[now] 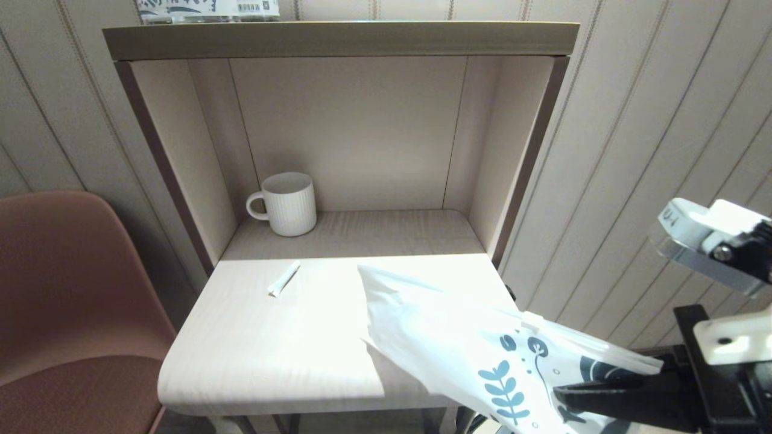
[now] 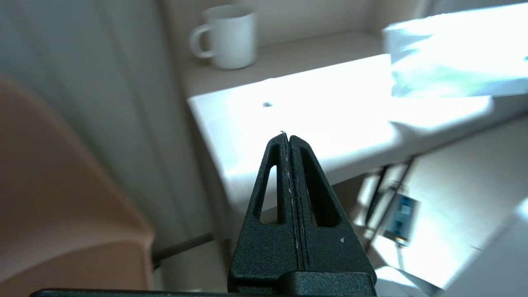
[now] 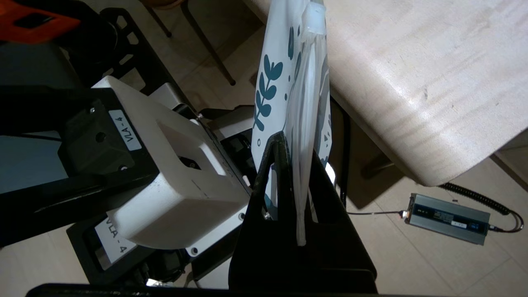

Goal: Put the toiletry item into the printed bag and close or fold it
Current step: Open the storage bag

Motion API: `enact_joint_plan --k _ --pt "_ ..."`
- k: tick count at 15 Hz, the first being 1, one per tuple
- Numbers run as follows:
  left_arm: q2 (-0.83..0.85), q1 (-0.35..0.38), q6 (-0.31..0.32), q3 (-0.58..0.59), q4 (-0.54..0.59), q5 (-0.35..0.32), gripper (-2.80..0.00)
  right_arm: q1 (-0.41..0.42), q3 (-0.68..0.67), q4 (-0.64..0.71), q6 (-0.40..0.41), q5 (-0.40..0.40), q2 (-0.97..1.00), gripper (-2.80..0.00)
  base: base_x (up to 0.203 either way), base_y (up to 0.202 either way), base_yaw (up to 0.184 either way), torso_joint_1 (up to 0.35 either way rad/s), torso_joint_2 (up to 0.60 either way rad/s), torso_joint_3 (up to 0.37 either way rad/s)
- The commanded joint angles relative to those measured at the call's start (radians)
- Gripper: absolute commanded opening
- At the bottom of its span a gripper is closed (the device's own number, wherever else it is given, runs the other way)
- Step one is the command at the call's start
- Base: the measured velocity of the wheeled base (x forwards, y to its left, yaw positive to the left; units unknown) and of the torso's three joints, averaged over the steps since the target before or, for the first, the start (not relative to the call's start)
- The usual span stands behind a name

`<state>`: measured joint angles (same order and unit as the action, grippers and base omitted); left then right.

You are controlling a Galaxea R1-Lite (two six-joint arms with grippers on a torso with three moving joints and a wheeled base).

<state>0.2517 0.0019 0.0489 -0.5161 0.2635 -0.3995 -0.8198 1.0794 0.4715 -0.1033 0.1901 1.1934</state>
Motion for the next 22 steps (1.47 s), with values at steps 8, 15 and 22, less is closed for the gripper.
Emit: enact_joint_plan --k 8,15,22 --pt "0.588 -0.007 -0.023 -0.326 -0.003 -0.575 -2.80 -0.090 0.097 0.025 0.196 0.115 0.158 -2.80 0.000 0.000 0.000 0.000 0.00 0.000" --pt "0.960 -0.221 -0.035 -0.573 -0.094 -0.668 -2.80 -0.081 0.448 0.113 0.314 0.138 0.473 -2.80 0.000 0.000 0.000 0.000 0.00 0.000" --pt "1.017 -0.231 0.021 -0.530 -0.220 -0.677 -2.80 -0.085 0.750 0.286 0.310 0.207 0.630 -2.80 0.000 0.000 0.000 0.000 0.00 0.000"
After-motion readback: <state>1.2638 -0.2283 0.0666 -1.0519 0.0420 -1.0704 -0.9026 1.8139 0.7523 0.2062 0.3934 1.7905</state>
